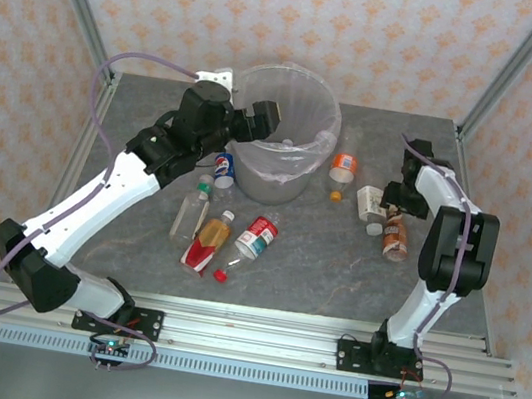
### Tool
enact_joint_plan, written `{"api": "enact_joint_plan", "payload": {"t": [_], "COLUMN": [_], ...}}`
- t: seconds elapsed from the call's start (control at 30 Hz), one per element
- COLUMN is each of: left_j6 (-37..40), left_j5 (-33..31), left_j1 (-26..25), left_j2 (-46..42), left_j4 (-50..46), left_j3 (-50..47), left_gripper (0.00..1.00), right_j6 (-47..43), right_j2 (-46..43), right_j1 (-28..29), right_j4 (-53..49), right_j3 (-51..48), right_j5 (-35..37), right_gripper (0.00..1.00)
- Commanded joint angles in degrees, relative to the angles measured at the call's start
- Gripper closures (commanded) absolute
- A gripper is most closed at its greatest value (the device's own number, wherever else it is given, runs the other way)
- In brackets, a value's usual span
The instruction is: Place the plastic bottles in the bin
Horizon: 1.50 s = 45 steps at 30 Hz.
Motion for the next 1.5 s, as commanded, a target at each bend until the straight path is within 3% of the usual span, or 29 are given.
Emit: {"api": "enact_joint_plan", "payload": {"t": [0.0, 0.1, 0.47, 0.7, 1.1, 1.27, 1.47], "left_j6": [-3.0, -1.1, -3.0, -6.5, -6.1, -2.8, 1.5], "left_j5": [-5.9, -7.0, -10.6, -8.9, -10.3, -8.9, -8.1], "left_j1": [0.0, -0.1, 2.1, 4.4, 5.4, 5.5, 5.7], "left_j2": [-2.3, -3.2, -5.7, -5.3, -5.4, -5.5, -6.4], "left_j4": [-3.9, -3.1, -1.3, -1.4, -0.5, 1.8, 3.8], "left_j3": [0.6, -1.2, -6.2, -7.6, -9.5, -11.2, -13.4], "left_gripper": [0.00, 0.00, 0.00, 0.00, 0.00, 0.00, 0.00], "right_j6": [-1.3, -2.6, -2.3, -2.9, -2.8, -1.9, -0.9], "right_j2": [1.8, 2.8, 4.2, 3.7, 6.5, 7.2, 5.0], "right_j1": [-0.2, -0.2, -2.2, -2.7, -2.8, -2.7, -2.8], "right_j4": [-3.3, -4.4, -4.5, -3.7, -2.4, -1.0, 1.5], "right_j3": [1.9, 2.8, 1.6, 1.2, -0.1, -0.5, -2.7], "right_j5": [0.9, -3.8, -3.3, -8.9, -7.9, -6.5, -4.4], "right_gripper": [0.35, 0.36, 0.47, 0.48, 0.48, 0.53, 0.71]}}
